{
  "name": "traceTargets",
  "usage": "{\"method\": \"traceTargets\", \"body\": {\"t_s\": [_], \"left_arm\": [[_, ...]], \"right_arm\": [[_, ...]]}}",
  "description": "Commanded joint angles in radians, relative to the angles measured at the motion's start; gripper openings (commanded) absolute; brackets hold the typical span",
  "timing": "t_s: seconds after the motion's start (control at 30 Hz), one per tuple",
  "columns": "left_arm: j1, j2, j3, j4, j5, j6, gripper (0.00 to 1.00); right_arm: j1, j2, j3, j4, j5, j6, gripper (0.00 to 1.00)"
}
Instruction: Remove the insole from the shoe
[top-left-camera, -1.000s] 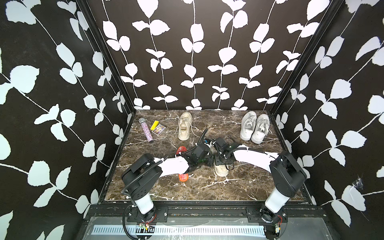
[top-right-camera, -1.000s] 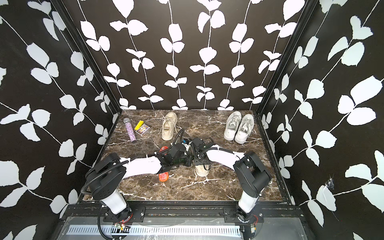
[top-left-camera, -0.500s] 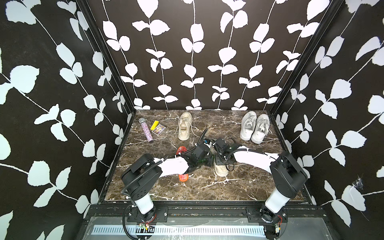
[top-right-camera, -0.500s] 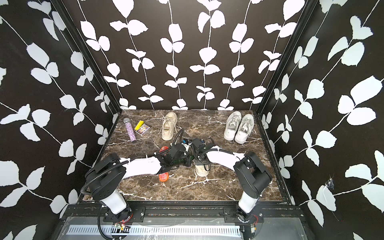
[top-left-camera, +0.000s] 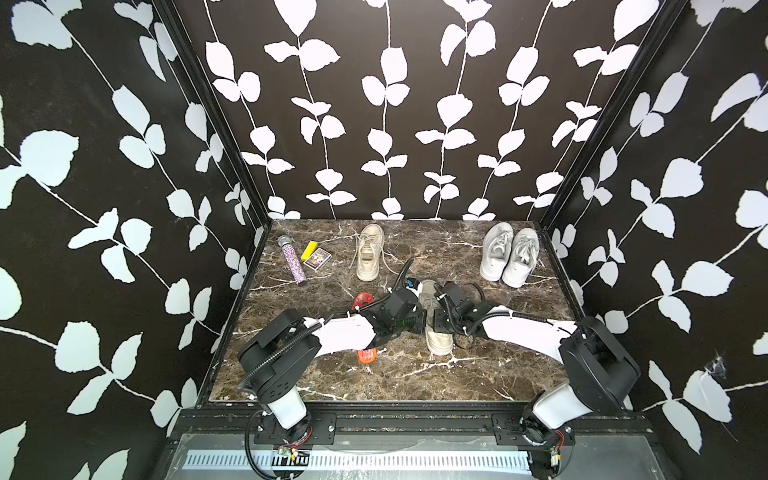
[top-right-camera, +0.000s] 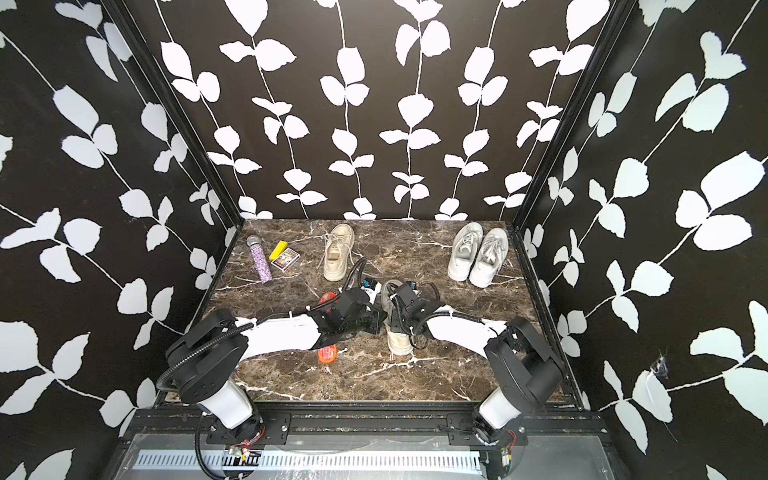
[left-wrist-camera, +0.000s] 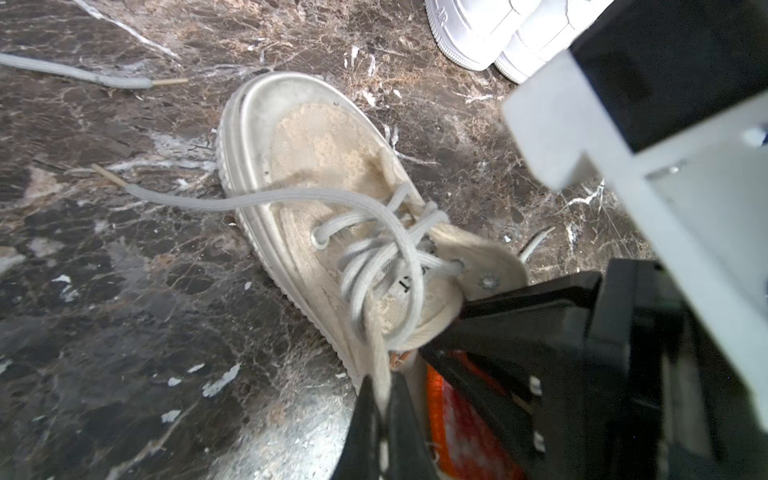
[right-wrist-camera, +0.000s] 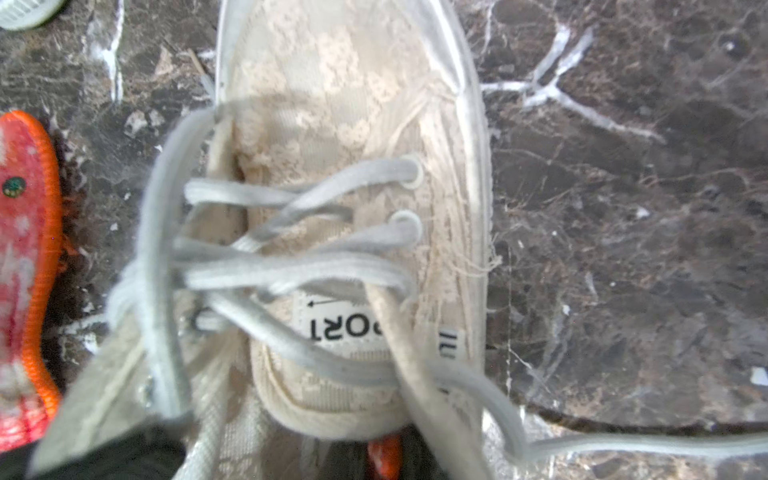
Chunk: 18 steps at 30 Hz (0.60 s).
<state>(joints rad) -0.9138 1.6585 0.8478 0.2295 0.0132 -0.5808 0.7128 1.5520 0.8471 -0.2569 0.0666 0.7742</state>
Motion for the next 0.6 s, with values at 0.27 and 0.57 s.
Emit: {"method": "traceTargets", "body": {"t_s": [0.27,0.57], "left_arm": [[0.003,-0.031,-0.006,-0.029,-0.029,-0.004,0.0],[0.003,-0.025,0.002,-0.035,-0.019,-0.001,0.0]], "right_arm": [[-0.009,-0.129,-0.068,0.167,-0.022,0.046,0.0],[-0.01,-0.184,-0.102,0.267,-0.016,0.067,0.0]]}}
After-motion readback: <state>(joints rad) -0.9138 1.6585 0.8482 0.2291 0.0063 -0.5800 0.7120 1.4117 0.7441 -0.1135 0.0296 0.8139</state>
